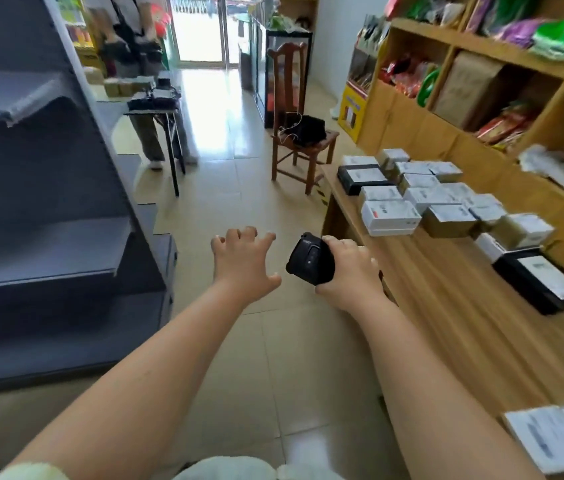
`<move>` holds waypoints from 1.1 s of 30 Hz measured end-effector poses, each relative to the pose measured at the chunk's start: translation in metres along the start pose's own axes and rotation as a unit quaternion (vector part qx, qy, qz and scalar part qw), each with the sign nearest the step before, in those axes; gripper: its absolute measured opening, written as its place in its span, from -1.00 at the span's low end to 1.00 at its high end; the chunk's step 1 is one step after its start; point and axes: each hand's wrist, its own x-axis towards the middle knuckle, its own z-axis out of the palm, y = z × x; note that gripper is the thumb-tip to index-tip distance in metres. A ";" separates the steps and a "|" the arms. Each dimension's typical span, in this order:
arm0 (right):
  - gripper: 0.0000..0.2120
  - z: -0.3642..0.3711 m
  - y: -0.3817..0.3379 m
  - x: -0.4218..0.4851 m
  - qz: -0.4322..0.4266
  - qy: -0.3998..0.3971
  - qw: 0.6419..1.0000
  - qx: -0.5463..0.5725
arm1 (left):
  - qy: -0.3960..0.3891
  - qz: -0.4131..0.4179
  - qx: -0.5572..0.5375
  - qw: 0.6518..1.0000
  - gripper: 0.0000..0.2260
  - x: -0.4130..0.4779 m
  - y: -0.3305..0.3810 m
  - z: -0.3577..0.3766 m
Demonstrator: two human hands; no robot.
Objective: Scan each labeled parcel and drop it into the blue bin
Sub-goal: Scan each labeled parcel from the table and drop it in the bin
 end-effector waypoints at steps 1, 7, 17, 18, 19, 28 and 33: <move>-0.17 -0.001 0.010 0.007 0.011 -0.001 1.000 0.001 | -0.005 0.007 -0.001 1.000 -0.34 0.010 0.009 0.005; -0.14 0.004 0.050 0.066 0.078 -0.007 0.997 0.005 | -0.021 0.048 -0.008 0.999 -0.36 0.087 0.031 0.034; -0.15 0.019 0.077 0.209 0.188 0.017 0.981 0.034 | -0.014 0.152 -0.026 0.988 -0.36 0.275 0.043 0.069; -0.15 0.021 0.080 0.222 0.204 0.019 0.978 0.031 | -0.016 0.165 -0.026 0.986 -0.36 0.293 0.045 0.073; -0.15 0.023 0.084 0.234 0.220 0.024 0.975 0.031 | -0.018 0.179 -0.028 0.983 -0.36 0.309 0.047 0.078; -0.14 0.039 0.128 0.299 0.324 0.018 0.945 0.041 | -0.088 0.261 -0.042 0.960 -0.34 0.408 0.092 0.134; -0.24 0.036 0.179 0.332 0.351 0.013 0.936 0.024 | -0.117 0.276 -0.045 0.953 -0.34 0.456 0.131 0.161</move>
